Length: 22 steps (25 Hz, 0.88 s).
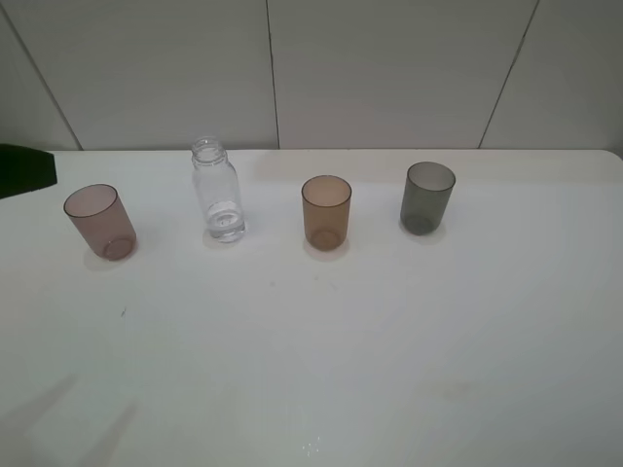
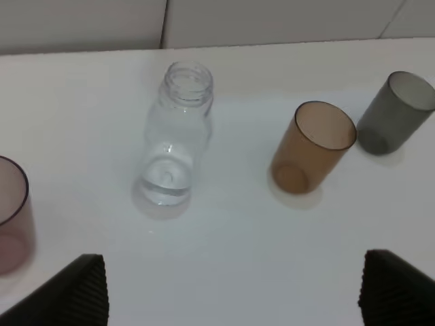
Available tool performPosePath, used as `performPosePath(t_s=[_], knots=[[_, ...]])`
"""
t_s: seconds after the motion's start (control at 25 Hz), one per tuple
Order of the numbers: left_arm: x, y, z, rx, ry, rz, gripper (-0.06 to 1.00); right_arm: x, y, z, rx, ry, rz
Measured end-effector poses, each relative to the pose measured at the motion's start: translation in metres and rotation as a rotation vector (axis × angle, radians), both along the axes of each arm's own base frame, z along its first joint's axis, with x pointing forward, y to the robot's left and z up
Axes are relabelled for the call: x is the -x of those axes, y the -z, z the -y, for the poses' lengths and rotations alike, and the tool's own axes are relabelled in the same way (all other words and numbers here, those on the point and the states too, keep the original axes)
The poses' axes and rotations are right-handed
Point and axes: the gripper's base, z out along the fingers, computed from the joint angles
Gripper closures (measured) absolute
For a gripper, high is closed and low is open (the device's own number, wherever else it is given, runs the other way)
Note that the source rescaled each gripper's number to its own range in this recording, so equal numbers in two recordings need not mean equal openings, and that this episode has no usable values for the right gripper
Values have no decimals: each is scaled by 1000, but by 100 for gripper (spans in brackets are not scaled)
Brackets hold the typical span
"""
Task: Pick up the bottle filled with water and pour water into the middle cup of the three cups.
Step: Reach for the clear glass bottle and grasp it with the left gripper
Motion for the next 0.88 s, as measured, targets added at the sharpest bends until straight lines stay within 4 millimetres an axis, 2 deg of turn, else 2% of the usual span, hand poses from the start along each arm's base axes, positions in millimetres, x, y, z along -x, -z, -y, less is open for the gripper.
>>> performPosePath(t_s=[0.28,0.4,0.52,0.68,0.88], knots=[[-35,19,-2,-59,-56,-34,17,0,0,0,0,0,0],[-43,41,-2,-84,-93,-49,17,0,0,0,0,0,0],[-46,64,9,-123,-76,-33,17,0,0,0,0,0,0],[-49,92,34,-189,-14,18,17,0,0,0,0,0,0],[-59,126,50,-248,-56,55,17,0,0,0,0,0,0]])
